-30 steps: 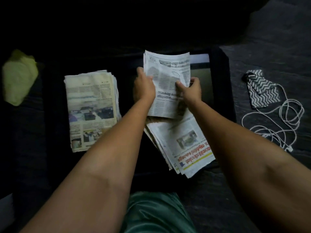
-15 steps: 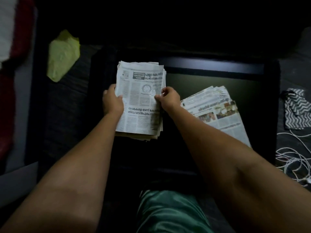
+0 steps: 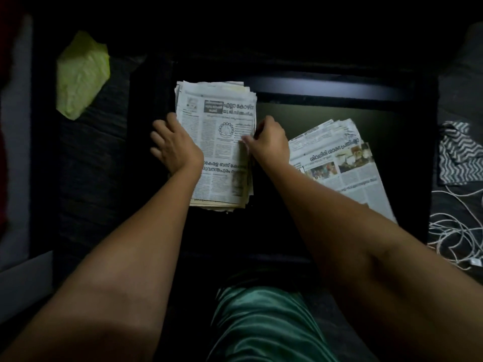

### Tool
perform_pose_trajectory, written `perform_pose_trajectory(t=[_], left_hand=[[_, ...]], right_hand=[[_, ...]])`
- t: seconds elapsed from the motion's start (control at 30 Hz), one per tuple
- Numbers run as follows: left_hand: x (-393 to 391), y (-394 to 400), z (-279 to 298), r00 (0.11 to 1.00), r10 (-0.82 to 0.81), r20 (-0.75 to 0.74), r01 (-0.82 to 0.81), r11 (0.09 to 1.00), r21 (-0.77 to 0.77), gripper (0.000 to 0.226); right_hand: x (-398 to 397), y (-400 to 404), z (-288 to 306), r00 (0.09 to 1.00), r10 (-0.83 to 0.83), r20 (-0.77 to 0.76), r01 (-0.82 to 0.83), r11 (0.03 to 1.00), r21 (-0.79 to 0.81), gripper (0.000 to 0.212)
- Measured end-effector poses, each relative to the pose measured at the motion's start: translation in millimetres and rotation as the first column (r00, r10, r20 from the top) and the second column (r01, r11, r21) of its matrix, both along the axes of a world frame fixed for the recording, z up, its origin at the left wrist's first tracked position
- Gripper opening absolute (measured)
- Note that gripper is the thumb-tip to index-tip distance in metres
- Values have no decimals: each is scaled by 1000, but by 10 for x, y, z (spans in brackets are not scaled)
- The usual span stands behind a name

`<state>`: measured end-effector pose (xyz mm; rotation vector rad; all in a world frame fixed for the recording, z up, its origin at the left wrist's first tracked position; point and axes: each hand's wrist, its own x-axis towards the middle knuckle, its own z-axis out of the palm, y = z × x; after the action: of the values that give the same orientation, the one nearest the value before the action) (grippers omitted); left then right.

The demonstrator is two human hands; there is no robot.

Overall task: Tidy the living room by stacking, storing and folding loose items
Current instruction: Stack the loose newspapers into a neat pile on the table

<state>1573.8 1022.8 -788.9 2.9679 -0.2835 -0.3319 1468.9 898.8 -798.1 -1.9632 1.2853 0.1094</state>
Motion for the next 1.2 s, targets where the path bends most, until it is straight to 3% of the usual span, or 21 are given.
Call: perform_pose_trajectory(t=[0.07,0.13,0.17,0.27,0.37,0.47,0.53,0.73,0.87,1.07,1.2], left_hand=[[-179,-126,34,995,-100,-28,97,991,-91,43],[-425,-284,47,947,-199,-252,148,967,-205,20],[-583,-371,46,886,-253,-389,177,959,-222,20],[-1129,-590,22,647,-271,-713,304,949,-85,51],[-1576,-825,47,545,-22,-838,99,994,39,78],[-1809,-1001,81,532,112,-839,-120,991,57,98],[-1878,-1099,76,607,86,-790,-109,994,25,95],[-1646,-1485,4,774,-187,-604,123,981,-147,61],[-1608,-1661,-21,809,-323,-490,259,946,-196,52],[-1813,-1551,-84,817,-485,-314,464,874,-142,57],[-1756,-1636,-98,850,-396,-348,332,915,-230,60]], right_hand=[[-162,-167,72,999,-36,-23,33,992,-120,33],[-439,-404,132,984,-99,-151,55,961,-271,35],[-617,-529,157,960,-154,-235,73,945,-320,39],[-1169,-818,190,837,-335,-434,191,920,-341,56],[-1681,-1021,164,756,-407,-513,384,910,-156,69],[-1946,-1080,90,796,-309,-521,416,904,100,72],[-2013,-1087,52,825,-300,-479,403,906,126,66],[-2001,-1131,38,793,-389,-469,483,870,95,64],[-1966,-1130,44,785,-461,-413,518,855,30,60],[-1807,-1083,60,781,-503,-370,496,860,-121,59],[-1701,-1127,12,755,-528,-389,507,846,-165,63]])
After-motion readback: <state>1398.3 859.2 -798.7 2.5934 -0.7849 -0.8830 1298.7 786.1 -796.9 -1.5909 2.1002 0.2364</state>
